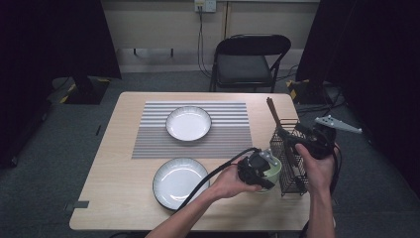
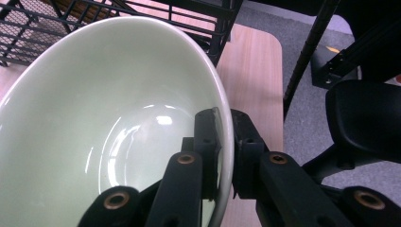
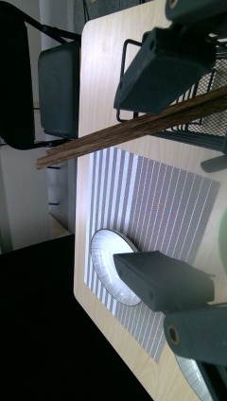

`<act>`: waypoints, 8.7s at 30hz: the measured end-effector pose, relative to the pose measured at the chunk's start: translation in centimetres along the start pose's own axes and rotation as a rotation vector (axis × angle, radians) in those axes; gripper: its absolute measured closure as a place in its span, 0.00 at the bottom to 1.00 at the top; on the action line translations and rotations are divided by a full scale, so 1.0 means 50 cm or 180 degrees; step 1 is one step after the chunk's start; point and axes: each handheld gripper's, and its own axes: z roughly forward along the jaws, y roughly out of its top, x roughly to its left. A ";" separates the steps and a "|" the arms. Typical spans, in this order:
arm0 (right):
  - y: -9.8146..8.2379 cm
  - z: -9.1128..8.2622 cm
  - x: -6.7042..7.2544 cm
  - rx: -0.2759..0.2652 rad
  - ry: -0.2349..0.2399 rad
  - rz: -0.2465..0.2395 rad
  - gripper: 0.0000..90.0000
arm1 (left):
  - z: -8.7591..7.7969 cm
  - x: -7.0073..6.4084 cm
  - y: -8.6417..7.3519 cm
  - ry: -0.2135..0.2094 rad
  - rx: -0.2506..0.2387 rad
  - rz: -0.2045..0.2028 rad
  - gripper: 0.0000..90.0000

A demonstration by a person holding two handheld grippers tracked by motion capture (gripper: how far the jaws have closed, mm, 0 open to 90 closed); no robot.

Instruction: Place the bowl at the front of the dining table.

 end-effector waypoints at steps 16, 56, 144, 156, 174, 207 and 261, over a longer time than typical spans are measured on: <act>0.000 -0.003 -0.003 -0.0016 -0.0015 0.0012 0.24 | -0.012 0.015 -0.009 -0.0191 -0.0210 -0.0153 0.94; 0.003 -0.008 0.005 -0.0073 0.0030 -0.0077 0.19 | -0.118 0.037 -0.023 -0.0199 -0.0684 -0.0362 0.93; -0.005 0.016 0.018 0.0054 0.0044 -0.0140 0.19 | -0.343 0.356 -0.239 0.1668 -0.0898 -0.1831 0.93; -0.007 0.021 0.021 0.0075 0.0050 -0.0141 0.19 | -0.316 0.379 -0.274 0.1677 -0.0840 -0.1897 0.93; -0.007 0.018 0.016 0.0067 0.0059 -0.0133 0.19 | -0.270 0.398 -0.276 0.1597 -0.0802 -0.1817 0.93; -0.007 0.013 0.012 0.0064 0.0046 -0.0111 0.19 | -0.222 0.390 -0.264 0.1513 -0.0628 -0.1603 0.87; -0.006 0.016 0.024 0.0083 0.0057 -0.0152 0.19 | -0.279 0.324 -0.363 0.1413 -0.0717 -0.1537 0.87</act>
